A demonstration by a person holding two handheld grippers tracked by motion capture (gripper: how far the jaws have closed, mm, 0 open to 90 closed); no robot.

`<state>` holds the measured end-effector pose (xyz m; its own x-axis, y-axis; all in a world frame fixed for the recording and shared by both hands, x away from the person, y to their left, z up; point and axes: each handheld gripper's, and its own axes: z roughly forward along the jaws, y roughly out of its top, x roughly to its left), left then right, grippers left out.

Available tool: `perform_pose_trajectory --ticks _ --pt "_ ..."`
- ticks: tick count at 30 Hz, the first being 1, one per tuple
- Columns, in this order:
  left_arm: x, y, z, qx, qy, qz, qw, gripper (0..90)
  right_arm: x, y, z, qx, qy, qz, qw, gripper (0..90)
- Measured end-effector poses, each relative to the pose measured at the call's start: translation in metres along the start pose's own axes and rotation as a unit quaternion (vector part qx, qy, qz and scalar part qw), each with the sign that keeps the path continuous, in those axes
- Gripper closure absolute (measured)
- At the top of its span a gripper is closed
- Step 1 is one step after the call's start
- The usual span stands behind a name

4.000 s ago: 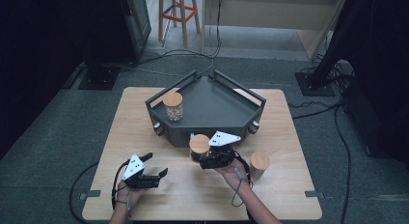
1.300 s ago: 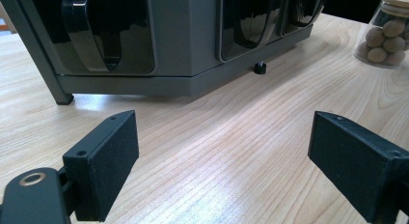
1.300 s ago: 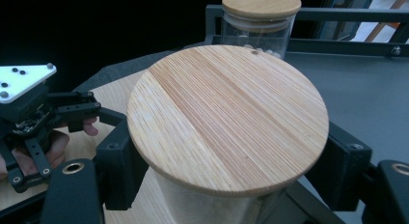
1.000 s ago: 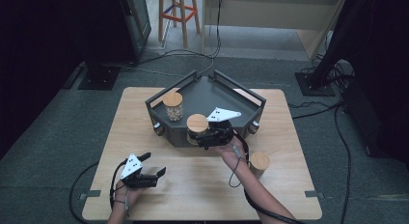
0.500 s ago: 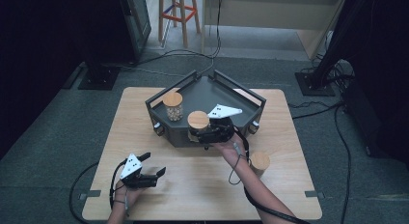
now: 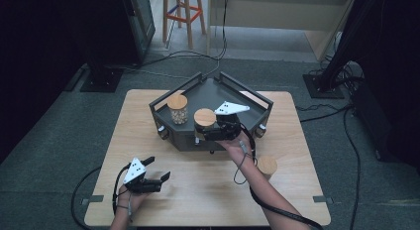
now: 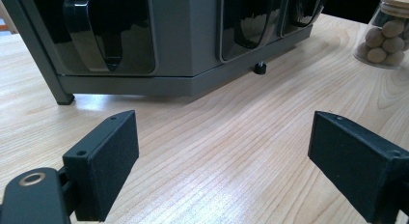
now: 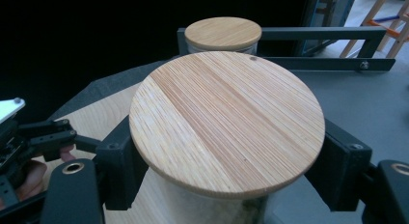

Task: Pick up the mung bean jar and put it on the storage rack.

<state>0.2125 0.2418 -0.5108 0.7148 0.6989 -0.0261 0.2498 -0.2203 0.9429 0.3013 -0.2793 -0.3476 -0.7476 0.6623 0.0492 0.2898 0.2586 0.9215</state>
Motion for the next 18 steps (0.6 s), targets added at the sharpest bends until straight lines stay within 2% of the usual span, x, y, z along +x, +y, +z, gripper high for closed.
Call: perform_pose_trajectory --ticks 7,18 --pt "0.000 0.000 0.000 0.000 0.001 -0.002 1.0000 10.5 -0.005 0.000 0.002 -0.004 -0.008 0.012 0.9999 25.0" --pt "0.001 -0.001 -0.001 -0.001 0.001 -0.003 1.0000 10.5 -0.012 0.002 0.010 -0.003 -0.028 0.017 0.9995 25.0"
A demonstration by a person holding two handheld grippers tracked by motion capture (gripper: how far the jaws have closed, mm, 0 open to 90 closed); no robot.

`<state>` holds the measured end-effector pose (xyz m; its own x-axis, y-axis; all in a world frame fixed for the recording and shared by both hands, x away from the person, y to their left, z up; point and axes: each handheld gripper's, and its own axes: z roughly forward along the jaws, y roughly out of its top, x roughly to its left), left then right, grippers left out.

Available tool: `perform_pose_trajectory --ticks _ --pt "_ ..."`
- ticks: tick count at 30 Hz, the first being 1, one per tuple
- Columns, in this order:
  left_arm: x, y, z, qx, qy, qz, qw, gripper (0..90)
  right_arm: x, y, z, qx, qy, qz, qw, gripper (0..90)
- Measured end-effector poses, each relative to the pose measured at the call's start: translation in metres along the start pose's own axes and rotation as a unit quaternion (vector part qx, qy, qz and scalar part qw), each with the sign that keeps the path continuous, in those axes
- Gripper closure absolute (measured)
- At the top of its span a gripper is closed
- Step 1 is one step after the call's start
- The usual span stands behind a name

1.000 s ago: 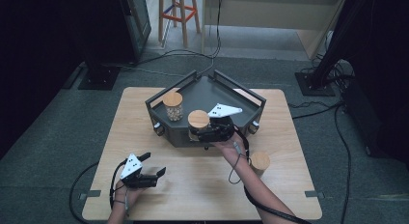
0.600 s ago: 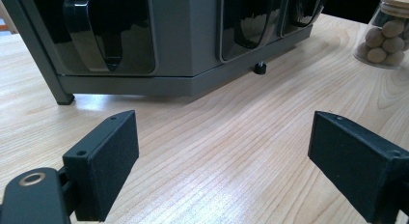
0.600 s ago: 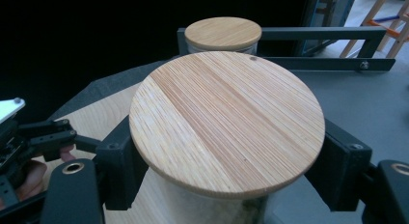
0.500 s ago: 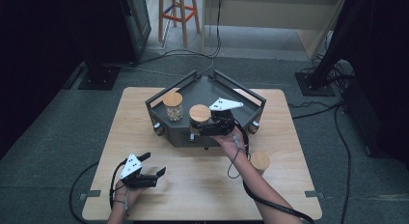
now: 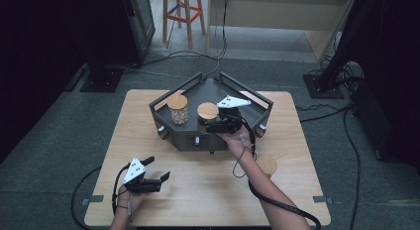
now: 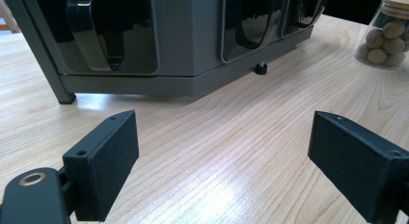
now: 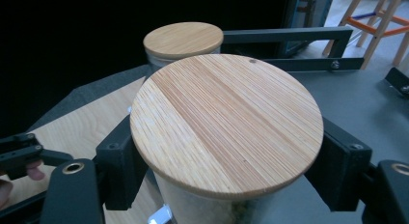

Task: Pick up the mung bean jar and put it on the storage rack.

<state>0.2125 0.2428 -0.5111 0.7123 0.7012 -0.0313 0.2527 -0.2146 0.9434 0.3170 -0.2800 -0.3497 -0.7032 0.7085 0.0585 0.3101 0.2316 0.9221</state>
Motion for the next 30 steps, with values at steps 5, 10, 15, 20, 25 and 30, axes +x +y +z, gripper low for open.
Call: perform_pose_trajectory --ticks 5,10,15,20,25,30 --pt "0.000 0.000 0.000 0.000 -0.001 0.001 1.0000 10.5 -0.004 -0.003 0.004 -0.008 -0.001 0.002 1.0000 25.0" --pt "0.001 0.000 0.000 0.000 -0.002 0.000 1.0000 10.5 -0.006 0.000 0.009 -0.007 -0.006 0.000 1.0000 25.0" --pt "0.001 0.000 0.000 0.000 -0.002 0.000 1.0000 10.4 -0.007 0.002 0.014 -0.004 -0.012 -0.003 0.9999 25.0" --pt "0.000 0.000 0.000 -0.002 -0.004 0.003 1.0000 10.5 -0.007 0.001 0.019 -0.004 -0.023 0.007 0.9997 25.0" --pt "0.000 0.000 0.000 -0.004 -0.004 0.002 1.0000 10.5 -0.008 0.001 0.024 0.001 -0.030 0.014 0.9995 25.0" --pt "0.000 -0.001 0.000 -0.006 -0.005 0.001 1.0000 10.5 -0.010 0.000 0.029 0.005 -0.041 0.021 0.9989 25.0"
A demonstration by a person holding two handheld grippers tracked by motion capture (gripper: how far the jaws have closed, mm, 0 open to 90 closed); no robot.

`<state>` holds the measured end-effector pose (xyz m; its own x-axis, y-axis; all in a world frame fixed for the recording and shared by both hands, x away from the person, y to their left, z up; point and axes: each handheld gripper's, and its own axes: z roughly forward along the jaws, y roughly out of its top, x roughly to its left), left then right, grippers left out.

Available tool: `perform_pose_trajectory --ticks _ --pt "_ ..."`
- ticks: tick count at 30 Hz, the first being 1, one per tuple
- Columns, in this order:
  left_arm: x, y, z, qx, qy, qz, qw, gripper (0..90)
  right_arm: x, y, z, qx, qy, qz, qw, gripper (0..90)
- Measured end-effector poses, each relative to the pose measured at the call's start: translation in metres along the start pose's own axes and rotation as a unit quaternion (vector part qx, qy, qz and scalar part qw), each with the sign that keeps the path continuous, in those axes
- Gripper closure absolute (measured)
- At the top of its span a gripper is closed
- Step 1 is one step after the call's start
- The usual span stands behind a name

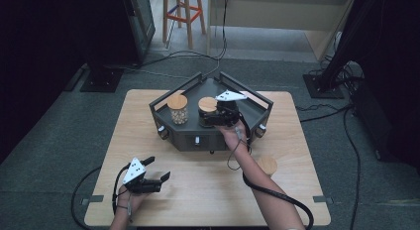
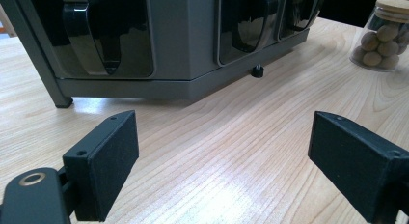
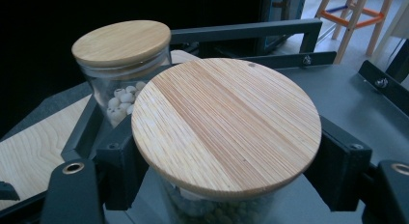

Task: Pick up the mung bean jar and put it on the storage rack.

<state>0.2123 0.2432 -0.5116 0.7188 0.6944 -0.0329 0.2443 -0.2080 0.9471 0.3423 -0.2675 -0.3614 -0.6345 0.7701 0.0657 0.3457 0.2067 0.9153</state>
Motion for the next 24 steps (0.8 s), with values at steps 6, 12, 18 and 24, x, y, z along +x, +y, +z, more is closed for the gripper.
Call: perform_pose_trajectory --ticks 6,12,18,24 --pt "0.000 0.000 0.000 0.001 -0.001 0.000 1.0000 10.5 0.004 0.002 0.006 0.009 -0.012 -0.005 0.9999 25.0" --pt "0.000 0.000 0.000 0.000 -0.001 0.000 1.0000 10.5 0.007 0.002 0.009 0.009 -0.022 0.000 0.9997 25.0" --pt "0.000 0.000 0.000 0.000 -0.001 0.000 1.0000 10.5 0.008 0.002 0.012 0.010 -0.031 -0.001 0.9995 25.0" --pt "0.000 0.000 0.000 0.000 -0.001 0.000 1.0000 10.5 0.013 0.000 0.013 0.010 -0.039 -0.016 0.9991 24.9"
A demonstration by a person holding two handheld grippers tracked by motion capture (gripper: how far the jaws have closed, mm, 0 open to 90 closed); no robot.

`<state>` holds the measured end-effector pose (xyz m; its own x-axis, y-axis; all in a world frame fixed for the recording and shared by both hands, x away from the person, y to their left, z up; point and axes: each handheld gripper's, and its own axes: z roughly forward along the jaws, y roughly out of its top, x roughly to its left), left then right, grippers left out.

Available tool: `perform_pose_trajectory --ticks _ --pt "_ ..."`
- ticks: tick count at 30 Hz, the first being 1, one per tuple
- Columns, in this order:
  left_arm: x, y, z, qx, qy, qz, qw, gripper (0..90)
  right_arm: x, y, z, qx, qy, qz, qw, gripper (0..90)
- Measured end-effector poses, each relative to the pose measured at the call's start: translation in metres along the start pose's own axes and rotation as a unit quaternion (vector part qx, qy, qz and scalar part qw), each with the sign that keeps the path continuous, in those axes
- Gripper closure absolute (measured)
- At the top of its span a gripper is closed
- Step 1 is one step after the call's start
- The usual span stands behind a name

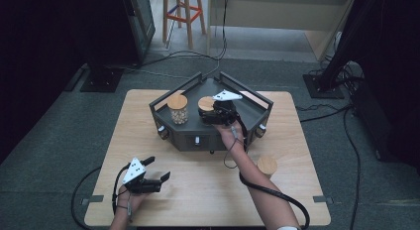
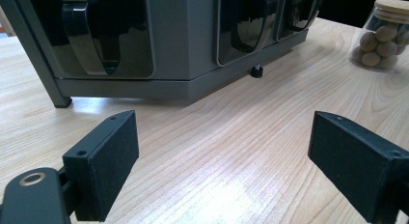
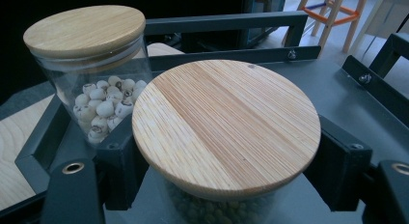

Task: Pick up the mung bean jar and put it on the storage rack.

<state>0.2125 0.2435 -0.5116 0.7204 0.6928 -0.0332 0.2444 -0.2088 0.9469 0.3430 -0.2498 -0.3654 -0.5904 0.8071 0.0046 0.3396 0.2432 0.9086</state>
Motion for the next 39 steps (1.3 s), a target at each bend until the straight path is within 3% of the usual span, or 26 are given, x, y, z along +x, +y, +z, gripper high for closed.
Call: perform_pose_trajectory --ticks 10,17,31,39 --pt "0.001 0.000 0.001 0.004 -0.001 -0.001 1.0000 10.5 -0.001 -0.002 0.000 -0.003 0.004 -0.004 1.0000 24.6" --pt "0.001 0.000 0.000 0.003 -0.001 -0.003 1.0000 10.5 -0.010 -0.004 -0.002 -0.006 0.022 -0.001 0.9997 20.5" --pt "0.001 0.000 0.001 0.005 -0.001 -0.001 1.0000 10.5 -0.007 -0.005 -0.008 0.003 0.024 -0.022 0.9995 12.6" --pt "0.000 0.001 0.001 0.006 -0.001 0.000 1.0000 10.5 -0.008 -0.007 -0.016 -0.003 0.021 -0.016 0.9997 12.1"
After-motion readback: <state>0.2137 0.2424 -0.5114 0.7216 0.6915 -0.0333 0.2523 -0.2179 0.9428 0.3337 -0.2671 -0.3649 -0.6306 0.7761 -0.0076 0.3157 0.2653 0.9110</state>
